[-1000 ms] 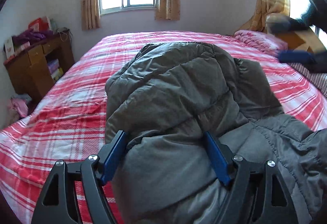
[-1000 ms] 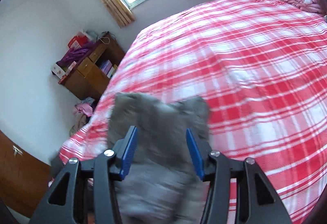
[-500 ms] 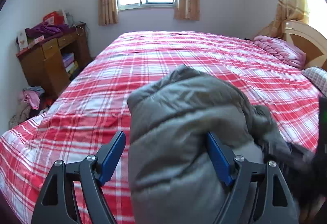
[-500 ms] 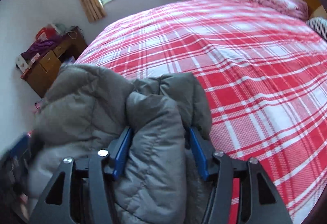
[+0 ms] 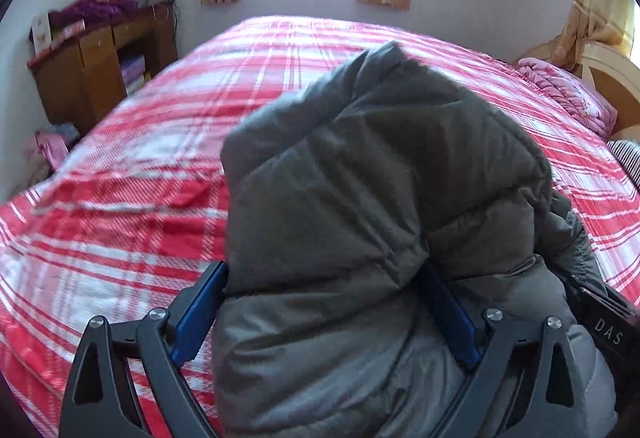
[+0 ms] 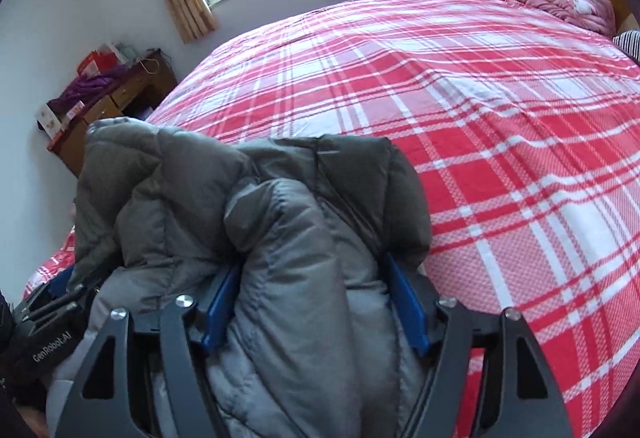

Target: Fold large clothes

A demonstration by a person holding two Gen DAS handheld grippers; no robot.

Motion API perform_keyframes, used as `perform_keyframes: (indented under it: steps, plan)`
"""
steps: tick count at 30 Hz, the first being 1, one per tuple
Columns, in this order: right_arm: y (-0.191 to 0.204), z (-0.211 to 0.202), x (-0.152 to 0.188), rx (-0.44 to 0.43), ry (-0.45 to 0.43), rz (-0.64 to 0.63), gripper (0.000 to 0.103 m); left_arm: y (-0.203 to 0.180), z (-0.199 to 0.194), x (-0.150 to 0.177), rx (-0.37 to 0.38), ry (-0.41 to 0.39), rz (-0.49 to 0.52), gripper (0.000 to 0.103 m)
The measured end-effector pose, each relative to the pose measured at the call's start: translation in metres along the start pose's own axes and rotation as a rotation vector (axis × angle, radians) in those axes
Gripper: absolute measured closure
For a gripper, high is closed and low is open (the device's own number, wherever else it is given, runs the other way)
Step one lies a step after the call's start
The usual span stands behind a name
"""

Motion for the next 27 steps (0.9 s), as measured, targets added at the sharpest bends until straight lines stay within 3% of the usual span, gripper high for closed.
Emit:
perform_keyframes:
  steps: [5, 14, 16, 18, 22, 27]
  plan:
    - [0.001, 0.010, -0.002, 0.009, 0.002, -0.006, 0.030, -0.001, 0.010, 0.003, -0.006, 0.037, -0.016, 0.005]
    - [0.003, 0.007, -0.002, 0.037, 0.041, -0.047, 0.030, 0.003, -0.006, 0.010, -0.015, 0.054, 0.014, 0.004]
    - [0.005, -0.002, -0.004, 0.043, 0.085, -0.077, 0.031, 0.005, -0.008, 0.010, -0.017, 0.055, 0.018, 0.004]
    - [0.006, -0.025, -0.006, 0.017, 0.057, -0.070, 0.031, 0.006, -0.008, 0.010, -0.019, 0.054, 0.019, 0.004]
    - [0.004, -0.066, 0.005, 0.002, 0.005, -0.069, 0.052, 0.006, -0.006, 0.010, -0.030, 0.050, 0.018, 0.002]
    - [-0.004, -0.048, 0.030, -0.008, 0.043, -0.054, 0.054, 0.002, -0.007, 0.010, -0.054, 0.048, 0.027, 0.002]
Point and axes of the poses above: each gripper's, at about its wrist camera, not at the fingertips, and z roughly the way its jaws point, y to its left, x to its underside, the point moved 8 cm from there along z, roughly the way its jaws point, and after that the axes turned 2 degrees about -x, right-handed, at the moved point
